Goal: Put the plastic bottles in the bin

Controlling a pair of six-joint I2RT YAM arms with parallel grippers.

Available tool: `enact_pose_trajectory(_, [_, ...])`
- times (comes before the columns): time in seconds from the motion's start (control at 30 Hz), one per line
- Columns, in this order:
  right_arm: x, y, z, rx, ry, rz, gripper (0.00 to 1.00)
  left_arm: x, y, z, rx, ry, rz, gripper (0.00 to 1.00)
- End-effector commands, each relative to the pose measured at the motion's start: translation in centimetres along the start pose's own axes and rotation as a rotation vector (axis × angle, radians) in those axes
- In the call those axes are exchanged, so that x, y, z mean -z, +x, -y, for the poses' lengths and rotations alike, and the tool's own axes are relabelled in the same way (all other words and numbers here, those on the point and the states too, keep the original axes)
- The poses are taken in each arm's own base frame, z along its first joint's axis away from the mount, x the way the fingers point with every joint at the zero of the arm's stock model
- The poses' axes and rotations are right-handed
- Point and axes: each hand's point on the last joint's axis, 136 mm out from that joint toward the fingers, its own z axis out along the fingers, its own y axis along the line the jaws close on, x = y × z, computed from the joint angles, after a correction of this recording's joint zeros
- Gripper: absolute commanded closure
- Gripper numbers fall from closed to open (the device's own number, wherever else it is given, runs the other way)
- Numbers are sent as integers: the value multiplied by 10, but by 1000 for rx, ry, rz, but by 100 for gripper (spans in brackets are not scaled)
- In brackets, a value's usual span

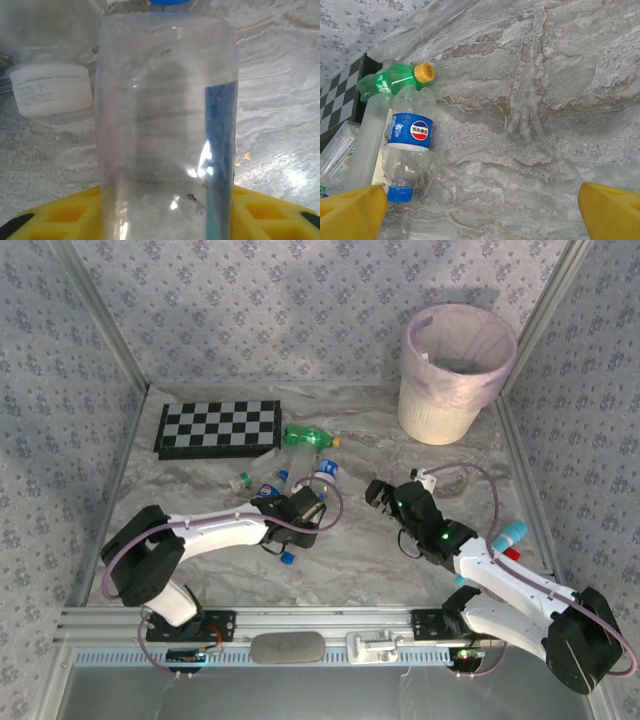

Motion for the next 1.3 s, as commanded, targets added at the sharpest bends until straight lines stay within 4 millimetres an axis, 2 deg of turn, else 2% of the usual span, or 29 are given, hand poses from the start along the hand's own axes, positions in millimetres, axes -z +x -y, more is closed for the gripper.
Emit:
enact_pose_trajectory(0.0, [6,-15,-33,11,-106,-1,0,25,-23,12,16,82,115,50])
enact_pose_trajectory(0.17, [12,-26,-79,38,-300,-59,1,70,-60,28,27,232,344,48])
enact_pose_trajectory(0.3, [20,-30,-119,55,-454,-110,4,104,-79,36,15,341,518,47])
enact_pose_trajectory(0.43, [29,-29,-153,73,-602,-159,6,124,-90,35,10,372,623,47])
enact_pose_trajectory(0.53, [35,-26,-171,90,-681,-183,7,131,-93,37,3,394,651,47])
enact_pose_trajectory(0.87, [30,-2,-199,130,-768,-280,19,136,-91,42,6,444,667,47])
enact_pose_trajectory(1.0, [22,8,-200,154,-751,-318,23,140,-92,41,10,448,676,47])
enact_pose_trajectory(1.27, [13,14,-197,169,-721,-321,38,147,-92,38,12,450,696,46])
